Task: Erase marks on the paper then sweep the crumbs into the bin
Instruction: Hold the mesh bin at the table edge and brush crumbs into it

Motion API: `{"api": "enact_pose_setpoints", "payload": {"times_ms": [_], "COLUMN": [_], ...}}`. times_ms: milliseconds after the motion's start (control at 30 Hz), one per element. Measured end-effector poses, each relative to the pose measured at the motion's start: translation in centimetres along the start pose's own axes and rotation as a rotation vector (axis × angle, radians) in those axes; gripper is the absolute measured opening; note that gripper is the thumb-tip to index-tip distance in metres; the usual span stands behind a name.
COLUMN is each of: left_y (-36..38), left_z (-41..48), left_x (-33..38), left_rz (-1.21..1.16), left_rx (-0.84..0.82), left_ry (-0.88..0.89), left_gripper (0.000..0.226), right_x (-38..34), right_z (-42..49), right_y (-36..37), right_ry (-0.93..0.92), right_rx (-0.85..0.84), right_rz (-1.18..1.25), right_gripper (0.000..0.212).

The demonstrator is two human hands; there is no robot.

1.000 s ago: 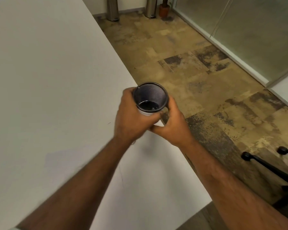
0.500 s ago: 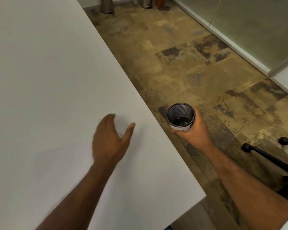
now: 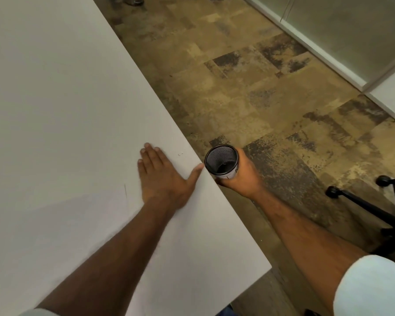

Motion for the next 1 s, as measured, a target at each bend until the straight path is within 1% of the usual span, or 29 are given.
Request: {"api": "enact_pose_setpoints", "payload": {"times_ms": [67,167,300,400,467,533,567,633,700,733,800,833,900,933,967,1000], "left_y": [0.7,1.4,1.8,2.1,2.2,2.5,2.5,2.5,2.0,1.6,0.2,-0.5,-0.9,-0.6,-0.3,0.2], "left_z": [-1.1,-2.1,-2.6,-2.7,-2.6,-2.6,-2.5,-2.0,-1.6,-1.5,-1.5,-1.4,-1.1,-1.3,-1.9,-2.9], "left_x": [2.1,4.3,4.8,5.3,6.4,7.6,8.2,9.1,9.7,9.8,9.6,9.3,8.3,7.7,7.0,6.0], "left_rz": [0.039,0.076,0.084,0.081,0.112,0.129,0.136,0.143,0.153,0.134,0.03,-0.02,-0.164,-0.261,-0.331,-0.346], "left_rx": [0.004,-0.039,-0.027,-0.015,-0.013,-0.025,-0.019,0.008,0.082,0.132,0.224,0.236,0.181,0.149,0.131,0.114], "left_ry": [0.061,0.096,0.118,0.203,0.327,0.471,0.521,0.561,0.582,0.586,0.546,0.507,0.442,0.424,0.396,0.347], "left_gripper": [0.118,0.115,0.111,0.106,0.095,0.081,0.074,0.062,0.049,0.039,0.021,0.019,0.021,0.03,0.049,0.073], "right_x": [0.1,-0.2,-0.7,-0.9,-1.0,-1.2,-1.3,-1.2,-1.1,-1.1,-0.8,-0.7,-0.6,-0.6,-0.4,-0.4], "right_z": [0.2,0.4,0.4,0.4,0.5,0.4,0.4,0.2,0.1,0.1,0.2,0.1,0.0,0.0,0.0,-0.1], "right_y": [0.1,0.4,0.8,1.0,1.1,1.2,1.1,1.0,0.8,0.8,0.6,0.6,0.6,0.7,0.7,0.7], "right_ry": [0.003,-0.011,-0.039,-0.03,-0.005,0.025,0.029,0.025,0.003,-0.009,-0.026,-0.025,-0.014,-0.009,-0.005,-0.002], "right_rx": [-0.011,-0.018,-0.028,-0.038,-0.045,-0.048,-0.038,-0.024,-0.035,-0.038,-0.03,-0.026,-0.018,-0.016,-0.015,-0.006], "right_rz": [0.023,0.053,0.076,0.098,0.093,0.133,0.159,0.172,0.138,0.122,0.106,0.109,0.12,0.133,0.142,0.149], "right_gripper": [0.09,0.086,0.078,0.075,0.07,0.057,0.053,0.051,0.055,0.061,0.075,0.079,0.081,0.081,0.081,0.082]}}
Point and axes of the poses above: each hand's wrist, its own z-axis towards the middle knuckle, its own y-axis out of the palm, x = y × z, the point moved 2 cm from there along z, towards the middle knuckle, and after that the axes turned 11 degrees about -y, right-handed, at the moved point
